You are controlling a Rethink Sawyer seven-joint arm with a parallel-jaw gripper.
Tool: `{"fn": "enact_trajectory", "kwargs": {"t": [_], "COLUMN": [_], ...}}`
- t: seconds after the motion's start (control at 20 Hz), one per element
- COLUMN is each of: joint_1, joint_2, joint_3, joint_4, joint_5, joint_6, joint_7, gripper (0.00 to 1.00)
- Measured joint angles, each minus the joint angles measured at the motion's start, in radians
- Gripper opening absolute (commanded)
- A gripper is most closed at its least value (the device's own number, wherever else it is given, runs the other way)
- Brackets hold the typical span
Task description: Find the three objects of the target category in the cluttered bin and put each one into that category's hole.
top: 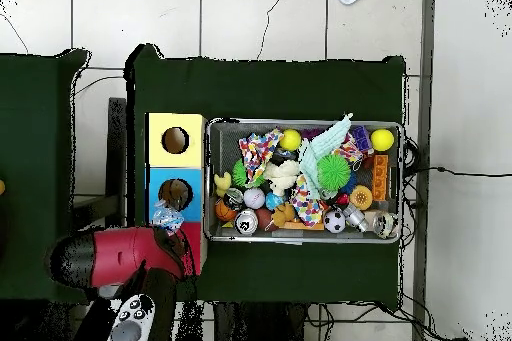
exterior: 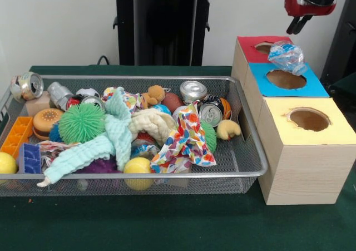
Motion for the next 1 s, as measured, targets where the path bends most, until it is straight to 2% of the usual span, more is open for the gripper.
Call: {"fn": "enact_trajectory", "kwargs": {"t": [0.45, 1.0], "joint_1": [-0.028, -0.035], "joint_2": [0.036, 0.042], "joint_3": [-0.007, -0.007], "joint_4": [-0.027, -0.042], "joint_5": [-0.003, -0.007], "joint_6": [-0.004, -0.003], "joint_7": [0.0, 0.0], "gripper": [0.0, 0.0]}}
